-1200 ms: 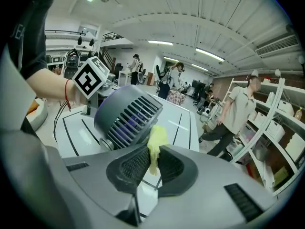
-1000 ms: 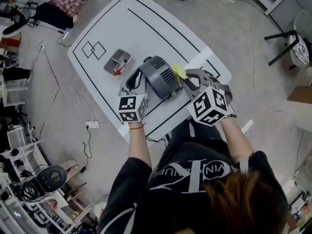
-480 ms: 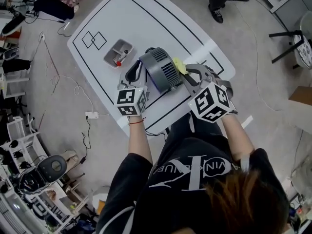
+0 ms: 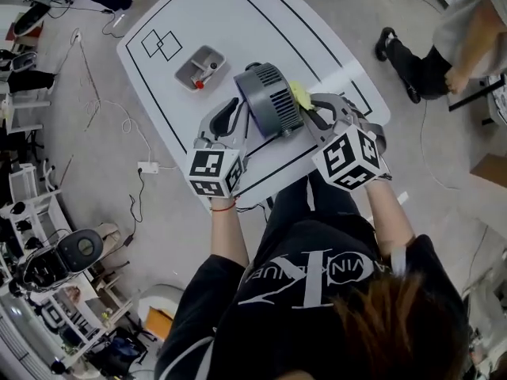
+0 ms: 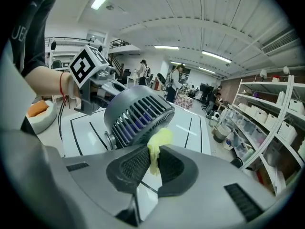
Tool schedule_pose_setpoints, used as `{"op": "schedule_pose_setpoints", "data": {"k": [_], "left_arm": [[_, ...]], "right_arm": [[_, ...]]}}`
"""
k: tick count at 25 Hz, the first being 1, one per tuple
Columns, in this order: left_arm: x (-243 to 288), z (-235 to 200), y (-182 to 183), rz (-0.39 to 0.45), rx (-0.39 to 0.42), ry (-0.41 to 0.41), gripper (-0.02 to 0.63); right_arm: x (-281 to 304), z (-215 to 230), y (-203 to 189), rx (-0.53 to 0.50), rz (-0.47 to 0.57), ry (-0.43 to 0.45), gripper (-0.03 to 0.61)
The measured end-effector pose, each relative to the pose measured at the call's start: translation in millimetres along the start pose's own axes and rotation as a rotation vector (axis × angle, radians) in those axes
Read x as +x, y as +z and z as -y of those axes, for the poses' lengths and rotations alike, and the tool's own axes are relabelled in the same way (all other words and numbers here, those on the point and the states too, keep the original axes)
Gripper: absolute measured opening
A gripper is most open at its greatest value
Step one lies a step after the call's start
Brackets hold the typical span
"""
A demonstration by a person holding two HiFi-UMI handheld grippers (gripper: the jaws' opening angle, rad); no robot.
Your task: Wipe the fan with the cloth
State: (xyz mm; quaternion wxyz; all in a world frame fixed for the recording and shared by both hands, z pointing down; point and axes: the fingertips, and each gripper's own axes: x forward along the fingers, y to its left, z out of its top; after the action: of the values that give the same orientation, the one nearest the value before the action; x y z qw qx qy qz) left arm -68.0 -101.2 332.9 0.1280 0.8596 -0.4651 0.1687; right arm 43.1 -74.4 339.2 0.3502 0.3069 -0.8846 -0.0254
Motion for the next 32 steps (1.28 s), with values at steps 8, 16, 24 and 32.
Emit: {"op": "schedule_pose_setpoints", "data": {"k": [8, 16, 24, 32], "left_arm": [[-34.8, 20.6, 4.9, 0.013, 0.052, -0.011, 0.032], [-46.6, 54.6, 9.7, -0.017, -0.010, -0.156, 0.138], [-23.2, 70.5, 7.9, 0.000, -0.122, -0.213, 0.184], [-30.1, 55.0, 11.0, 0.081, -0.282, -0.236, 0.129]], "right_arm": [[10.8, -0.8, -4.7, -0.033, -0.002, -0.003, 0.035], [18.9, -1.2, -6.8, -0.054, -0.009, -0.015, 0.035], [15.5, -1.5, 0.7, -0.039, 0.022, -0.029, 0.035], [16.3, -11.9, 17.5, -0.145, 0.043, -0.031, 0.035]]}}
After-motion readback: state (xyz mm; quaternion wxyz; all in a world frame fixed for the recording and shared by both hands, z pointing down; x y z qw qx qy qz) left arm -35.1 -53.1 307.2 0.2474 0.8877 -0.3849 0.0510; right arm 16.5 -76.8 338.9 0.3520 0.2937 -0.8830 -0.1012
